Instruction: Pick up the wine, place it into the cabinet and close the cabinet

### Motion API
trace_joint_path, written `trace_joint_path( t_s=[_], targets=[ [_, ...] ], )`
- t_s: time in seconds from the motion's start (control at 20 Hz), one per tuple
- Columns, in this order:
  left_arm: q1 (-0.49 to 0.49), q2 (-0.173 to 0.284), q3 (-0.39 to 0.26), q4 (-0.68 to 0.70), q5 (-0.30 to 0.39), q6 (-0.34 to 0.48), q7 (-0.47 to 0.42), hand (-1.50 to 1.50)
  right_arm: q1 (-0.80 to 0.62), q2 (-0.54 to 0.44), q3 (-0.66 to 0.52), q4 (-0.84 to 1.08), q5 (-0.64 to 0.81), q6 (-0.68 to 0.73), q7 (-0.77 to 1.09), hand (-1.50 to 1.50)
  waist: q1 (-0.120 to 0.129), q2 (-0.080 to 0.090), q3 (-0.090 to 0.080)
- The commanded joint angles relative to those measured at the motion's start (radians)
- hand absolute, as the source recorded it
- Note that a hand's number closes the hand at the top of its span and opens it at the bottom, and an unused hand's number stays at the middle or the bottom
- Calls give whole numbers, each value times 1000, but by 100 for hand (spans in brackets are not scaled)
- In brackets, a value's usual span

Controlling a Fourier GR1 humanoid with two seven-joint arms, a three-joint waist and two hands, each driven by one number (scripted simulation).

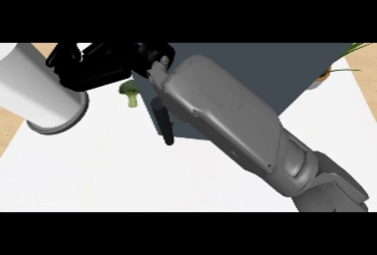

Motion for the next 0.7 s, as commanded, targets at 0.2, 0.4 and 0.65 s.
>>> trace_joint_path(
  t_s=[0.2, 0.4, 0.65],
  targets=[
    [-21, 1, -9, -48, 25, -14, 26, -150, 79, -156, -71, 145, 19, 35, -107, 150, -51, 40, 29],
    [-28, -13, -49, -69, 28, -6, 39, -150, 82, -166, -94, 155, 3, -6, -137, 150, -73, 48, 29],
    [-57, -6, -74, -92, 40, 15, 72, -150, 59, -157, -71, 161, -7, 0, -157, 150, -85, 49, 29]
  ],
)
